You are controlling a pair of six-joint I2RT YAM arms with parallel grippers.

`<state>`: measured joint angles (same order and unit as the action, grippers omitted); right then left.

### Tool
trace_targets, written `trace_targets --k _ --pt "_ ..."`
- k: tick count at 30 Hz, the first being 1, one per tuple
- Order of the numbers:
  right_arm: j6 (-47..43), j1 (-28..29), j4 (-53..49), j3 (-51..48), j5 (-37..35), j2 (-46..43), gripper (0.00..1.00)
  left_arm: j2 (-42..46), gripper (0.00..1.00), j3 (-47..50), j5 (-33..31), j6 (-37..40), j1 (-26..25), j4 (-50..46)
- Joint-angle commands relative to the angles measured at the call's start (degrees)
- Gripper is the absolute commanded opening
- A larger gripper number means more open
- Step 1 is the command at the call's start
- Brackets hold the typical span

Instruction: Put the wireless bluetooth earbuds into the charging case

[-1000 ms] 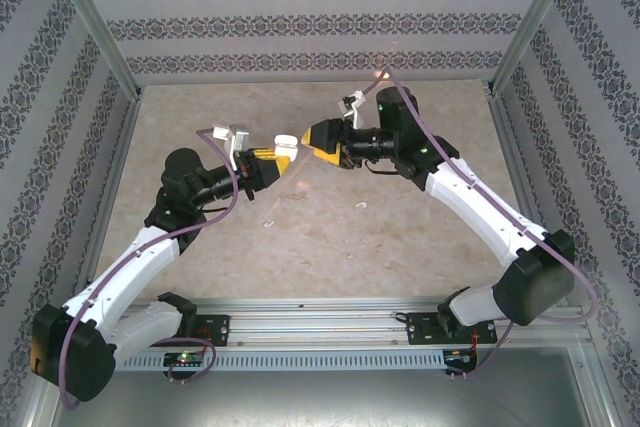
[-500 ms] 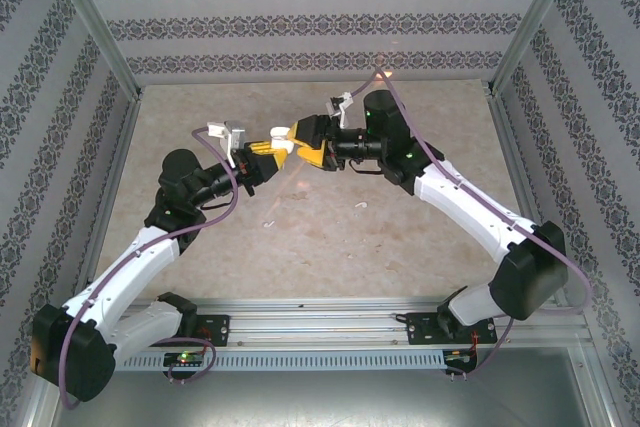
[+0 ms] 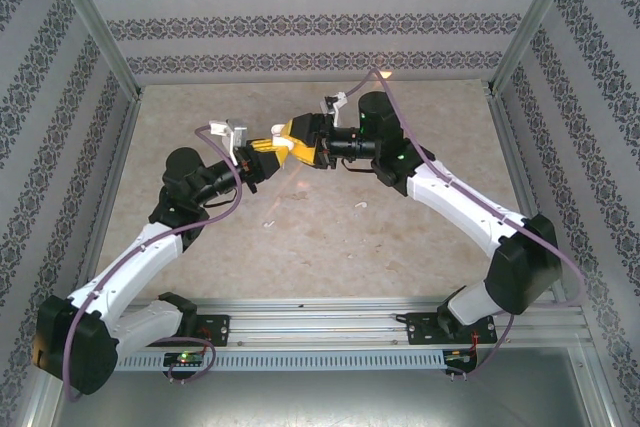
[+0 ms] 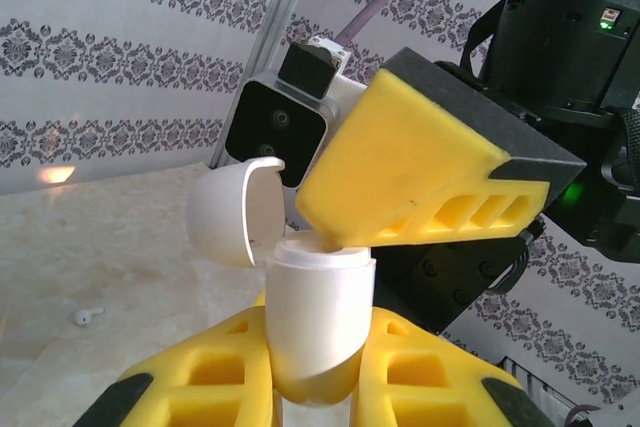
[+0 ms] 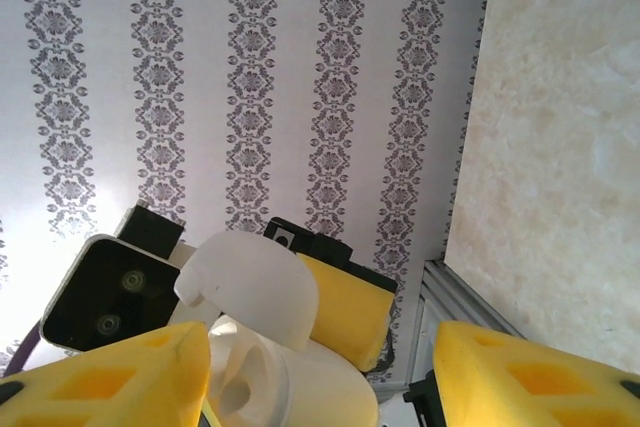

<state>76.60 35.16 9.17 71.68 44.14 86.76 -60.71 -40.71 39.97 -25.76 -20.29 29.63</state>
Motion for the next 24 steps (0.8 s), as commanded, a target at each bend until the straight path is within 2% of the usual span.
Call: trace_targets --k 1,4,9,13,18,21,24 --pt "2.59 1.4 4.36 -0.57 1.21 1.2 0.54 0.12 0.11 -0.2 -0.15 -0.21 -0.48 3.95" --pt "3.04 1.39 5.37 -0.49 1.41 1.41 0.41 0.27 0.12 -0.07 -0.15 0.22 -0.53 3.06" --pt "1.33 1.31 4.58 -0.69 1.05 0.9 0.25 0.51 0.24 -1.02 2.43 1.21 -0.56 -0.75" --pt "-2.02 1.39 1.48 -0.57 -0.63 -0.5 0.23 1.41 0.38 -2.31 3.74 2.02 -0.54 -5.92" --pt "-6.14 1.06 -1.01 -1.77 -3.92 -3.07 0.22 2.58 0.62 -3.68 3.68 0.87 0.02 -11.87" --pt "-7.23 0.79 -0.69 -2.74 -5.17 -4.11 0.22 2.36 0.65 -3.63 6.43 -1.63 0.74 -11.57" --pt "-7.38 0.57 0.44 -3.56 -5.87 -4.92 0.21 2.09 0.62 -2.63 8.6 -4.42 1.85 -8.88"
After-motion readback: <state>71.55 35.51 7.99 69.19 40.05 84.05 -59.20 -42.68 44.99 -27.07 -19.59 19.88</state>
